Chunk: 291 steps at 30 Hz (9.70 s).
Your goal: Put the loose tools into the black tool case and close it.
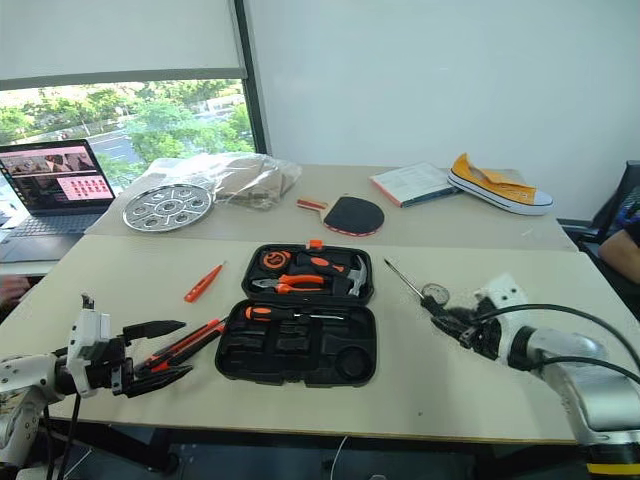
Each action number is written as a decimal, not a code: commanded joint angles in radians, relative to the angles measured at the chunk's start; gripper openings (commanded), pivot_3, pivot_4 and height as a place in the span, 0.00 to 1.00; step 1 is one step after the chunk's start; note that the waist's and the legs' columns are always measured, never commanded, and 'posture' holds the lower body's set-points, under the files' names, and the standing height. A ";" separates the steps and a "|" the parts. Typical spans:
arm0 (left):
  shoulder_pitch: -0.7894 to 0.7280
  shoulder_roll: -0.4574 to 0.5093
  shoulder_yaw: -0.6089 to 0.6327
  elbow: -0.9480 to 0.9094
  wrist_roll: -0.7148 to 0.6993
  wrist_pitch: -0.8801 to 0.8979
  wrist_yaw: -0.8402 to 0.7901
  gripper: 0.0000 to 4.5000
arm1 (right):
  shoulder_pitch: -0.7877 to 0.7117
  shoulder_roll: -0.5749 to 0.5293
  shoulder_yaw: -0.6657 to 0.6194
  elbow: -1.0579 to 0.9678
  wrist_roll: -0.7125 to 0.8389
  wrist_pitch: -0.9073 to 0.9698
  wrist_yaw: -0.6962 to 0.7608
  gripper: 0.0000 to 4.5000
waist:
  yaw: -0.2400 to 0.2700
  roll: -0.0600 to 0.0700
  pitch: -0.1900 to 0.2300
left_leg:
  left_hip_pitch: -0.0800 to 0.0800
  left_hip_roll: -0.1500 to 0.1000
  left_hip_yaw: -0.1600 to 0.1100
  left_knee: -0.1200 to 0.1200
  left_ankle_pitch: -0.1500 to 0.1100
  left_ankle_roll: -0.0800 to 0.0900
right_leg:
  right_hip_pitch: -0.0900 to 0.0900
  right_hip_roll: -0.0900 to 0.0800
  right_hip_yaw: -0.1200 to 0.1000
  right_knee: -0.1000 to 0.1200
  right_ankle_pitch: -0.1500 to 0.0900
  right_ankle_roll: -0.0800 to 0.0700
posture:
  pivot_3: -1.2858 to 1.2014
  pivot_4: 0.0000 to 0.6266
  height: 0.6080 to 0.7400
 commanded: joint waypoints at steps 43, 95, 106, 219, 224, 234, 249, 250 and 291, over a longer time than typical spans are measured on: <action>0.056 -0.006 0.004 -0.058 -0.006 -0.006 0.005 1.00 | -0.625 0.192 0.544 0.329 -0.373 -0.075 0.435 0.60 | -0.011 -0.002 0.000 | -0.014 -0.001 0.000 0.001 0.007 -0.012 | -0.018 -0.001 -0.005 0.002 0.003 -0.004 | 0.52 0.24 1.00; -0.097 0.088 0.170 0.191 -0.004 0.367 0.389 1.00 | 0.073 0.362 -0.032 -0.061 -0.025 -0.428 0.111 0.99 | 0.004 -0.003 0.000 | -0.006 0.000 -0.001 0.000 0.010 -0.011 | -0.011 0.001 -0.007 0.006 0.008 -0.009 | 0.52 0.24 1.00; -0.667 -0.032 -0.205 0.567 0.313 0.464 0.617 1.00 | 0.050 0.344 0.033 -0.088 -0.017 -0.419 0.083 0.99 | -0.015 -0.004 0.000 | 0.004 0.000 -0.001 -0.003 0.014 -0.018 | -0.002 0.003 -0.005 0.007 0.008 -0.009 | 0.52 0.24 1.00; -0.486 -0.063 -0.505 0.147 0.398 0.068 -0.029 0.01 | 0.202 0.234 0.081 -0.150 0.023 -0.386 0.090 1.00 | -0.001 -0.003 0.000 | 0.002 0.000 0.007 0.011 0.001 0.004 | 0.001 0.001 0.001 0.003 0.007 -0.001 | 0.52 0.24 1.00; -0.492 -0.051 -0.504 0.175 0.417 0.062 -0.022 0.01 | 0.195 0.238 0.088 -0.138 0.015 -0.396 0.092 1.00 | 0.001 -0.003 0.000 | 0.002 0.000 0.007 0.011 0.001 0.004 | 0.001 0.001 0.000 0.004 0.007 0.000 | 0.52 0.24 1.00; -0.371 -0.060 -0.258 0.065 0.160 0.057 -0.023 0.01 | 0.230 0.232 0.064 -0.147 0.024 -0.415 0.109 1.00 | -0.003 -0.003 0.000 | 0.002 0.000 0.007 0.011 0.001 0.003 | 0.000 0.001 0.000 0.004 0.008 0.000 | 0.52 0.24 1.00; 0.312 -0.054 0.433 0.139 0.071 -0.081 0.276 0.99 | 0.260 0.237 0.072 -0.194 0.050 -0.437 0.150 1.00 | -0.004 -0.003 0.001 | 0.004 0.000 0.006 0.004 0.000 0.001 | -0.001 0.000 0.000 0.000 0.007 -0.001 | 0.52 0.24 1.00; 0.332 -0.053 0.451 0.152 0.070 -0.084 0.281 0.99 | 0.262 0.234 0.075 -0.201 0.051 -0.435 0.153 1.00 | -0.001 -0.003 0.001 | 0.004 0.000 0.006 0.004 0.000 0.001 | 0.000 0.000 0.000 0.000 0.007 0.000 | 0.52 0.24 1.00; -0.202 0.153 -0.147 -0.124 0.045 0.173 -0.017 0.37 | 0.275 0.192 0.082 -0.228 0.043 -0.436 0.141 1.00 | 0.016 -0.005 0.001 | 0.006 0.000 0.004 -0.001 0.002 -0.003 | 0.000 -0.002 -0.004 0.000 0.007 -0.003 | 0.52 0.24 1.00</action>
